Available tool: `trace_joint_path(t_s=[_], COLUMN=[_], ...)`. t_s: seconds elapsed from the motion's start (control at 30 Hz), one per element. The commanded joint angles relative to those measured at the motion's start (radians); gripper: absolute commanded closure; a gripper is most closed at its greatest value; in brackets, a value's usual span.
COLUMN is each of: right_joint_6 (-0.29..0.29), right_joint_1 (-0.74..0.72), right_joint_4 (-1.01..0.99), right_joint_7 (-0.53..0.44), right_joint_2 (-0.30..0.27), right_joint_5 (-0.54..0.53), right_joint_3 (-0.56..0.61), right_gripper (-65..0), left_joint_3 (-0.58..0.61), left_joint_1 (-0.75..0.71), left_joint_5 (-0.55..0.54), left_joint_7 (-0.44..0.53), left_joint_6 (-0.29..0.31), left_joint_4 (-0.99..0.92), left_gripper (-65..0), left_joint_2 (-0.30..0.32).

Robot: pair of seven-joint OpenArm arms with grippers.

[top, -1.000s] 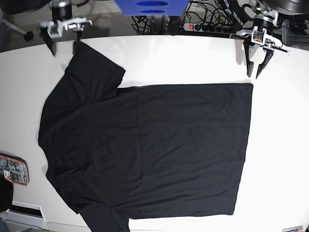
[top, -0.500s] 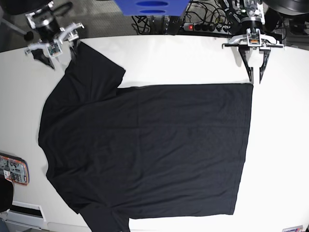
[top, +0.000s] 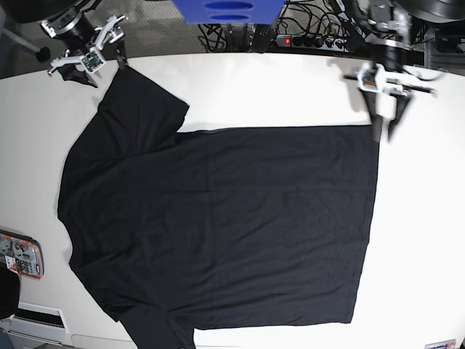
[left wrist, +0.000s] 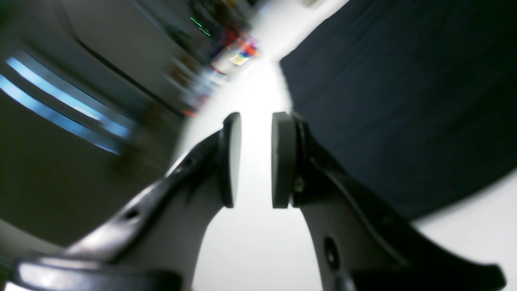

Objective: Fold the T-shirt properly
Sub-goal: 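Lower the right gripper onto the shoulder corner and the left onto the other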

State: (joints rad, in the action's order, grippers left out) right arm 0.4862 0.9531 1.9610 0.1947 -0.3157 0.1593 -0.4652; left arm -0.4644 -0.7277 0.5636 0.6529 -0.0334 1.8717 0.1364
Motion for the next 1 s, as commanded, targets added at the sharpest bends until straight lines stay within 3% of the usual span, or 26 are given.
trace_joint_path(t_s=[0.0,0.1,0.27,0.37,0.77,0.97], right_joint_6=[-0.004,-0.005,-0.005,-0.007,-0.008,-0.005], right_joint_1=[0.017,0.013,-0.046,-0.049,-0.087,-0.139], right_joint_4=[0.016,0.016,0.018,0.018,0.016,0.008], right_joint_7=[-0.016,-0.018,-0.077,-0.105,-0.1,0.005], right_joint_2=[-0.007,0.017,0.16,0.215,0.221,0.218], right_joint_5=[0.016,0.19,0.527,0.649,0.656,0.658], right_joint_3=[-0.008,-0.002,0.058,0.11,0.138,0.17], right_gripper=[-42.3,-42.2,-42.2,-42.2,-42.2,-42.2], left_joint_3=[-0.021,-0.076,-0.095,-0.098,-0.095,-0.096], left_joint_1=[-0.002,0.026,0.04,0.036,0.04,0.07], left_joint_5=[0.032,0.167,0.324,0.368,0.379,0.379], left_joint_7=[0.012,0.015,0.015,0.012,0.012,0.009], left_joint_6=[-0.009,-0.009,-0.009,-0.009,-0.009,-0.009], left_joint_4=[0.036,0.084,0.111,0.107,0.091,0.061], left_gripper=[-12.5,-12.6,-12.5,-12.5,-12.5,-12.5], left_joint_2=[0.009,0.012,0.035,0.053,0.053,0.053])
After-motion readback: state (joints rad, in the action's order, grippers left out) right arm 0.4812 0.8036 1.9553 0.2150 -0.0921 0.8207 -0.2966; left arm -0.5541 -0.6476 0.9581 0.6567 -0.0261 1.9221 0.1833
